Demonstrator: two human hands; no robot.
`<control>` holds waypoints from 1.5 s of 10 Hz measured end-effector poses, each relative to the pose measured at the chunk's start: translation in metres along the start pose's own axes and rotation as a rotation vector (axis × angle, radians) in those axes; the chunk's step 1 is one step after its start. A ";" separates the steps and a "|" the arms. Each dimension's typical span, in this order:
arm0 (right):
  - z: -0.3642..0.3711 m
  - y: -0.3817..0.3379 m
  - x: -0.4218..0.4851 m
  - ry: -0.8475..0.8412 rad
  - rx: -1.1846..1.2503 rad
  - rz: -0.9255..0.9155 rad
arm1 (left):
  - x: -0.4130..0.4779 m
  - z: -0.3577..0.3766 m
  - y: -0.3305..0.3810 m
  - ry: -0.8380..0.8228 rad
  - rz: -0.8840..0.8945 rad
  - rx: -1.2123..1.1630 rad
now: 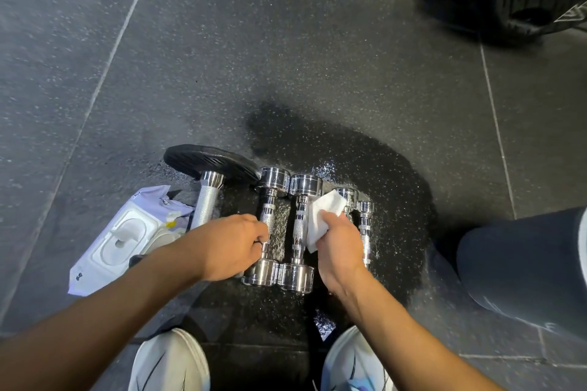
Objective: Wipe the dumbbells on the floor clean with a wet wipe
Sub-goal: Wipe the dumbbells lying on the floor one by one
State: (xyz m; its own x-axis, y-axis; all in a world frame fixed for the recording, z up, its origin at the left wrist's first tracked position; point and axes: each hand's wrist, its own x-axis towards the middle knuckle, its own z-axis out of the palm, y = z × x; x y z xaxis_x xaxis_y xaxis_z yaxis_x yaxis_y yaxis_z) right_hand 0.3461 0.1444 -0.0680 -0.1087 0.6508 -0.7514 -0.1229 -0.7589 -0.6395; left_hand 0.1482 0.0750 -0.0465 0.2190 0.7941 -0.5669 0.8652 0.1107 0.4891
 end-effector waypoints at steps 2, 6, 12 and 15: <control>0.006 -0.001 0.011 -0.037 0.061 0.091 | 0.001 0.003 -0.002 0.026 0.010 0.005; 0.008 0.009 -0.014 -0.153 -1.372 -0.230 | 0.001 0.003 -0.001 0.019 0.016 -0.002; -0.014 0.008 -0.081 -0.257 -1.234 -0.514 | 0.000 0.002 -0.002 0.022 0.007 -0.022; -0.048 -0.079 -0.016 0.274 -0.888 -0.950 | 0.000 0.000 0.001 0.008 0.006 0.000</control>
State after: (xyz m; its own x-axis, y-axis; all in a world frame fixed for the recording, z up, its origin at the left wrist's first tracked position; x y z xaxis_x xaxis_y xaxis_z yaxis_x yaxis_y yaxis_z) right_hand 0.4053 0.1923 -0.0131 -0.1252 0.9868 0.1023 0.6533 0.1596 -0.7401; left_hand 0.1490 0.0753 -0.0457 0.2208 0.7996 -0.5585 0.8639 0.1053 0.4924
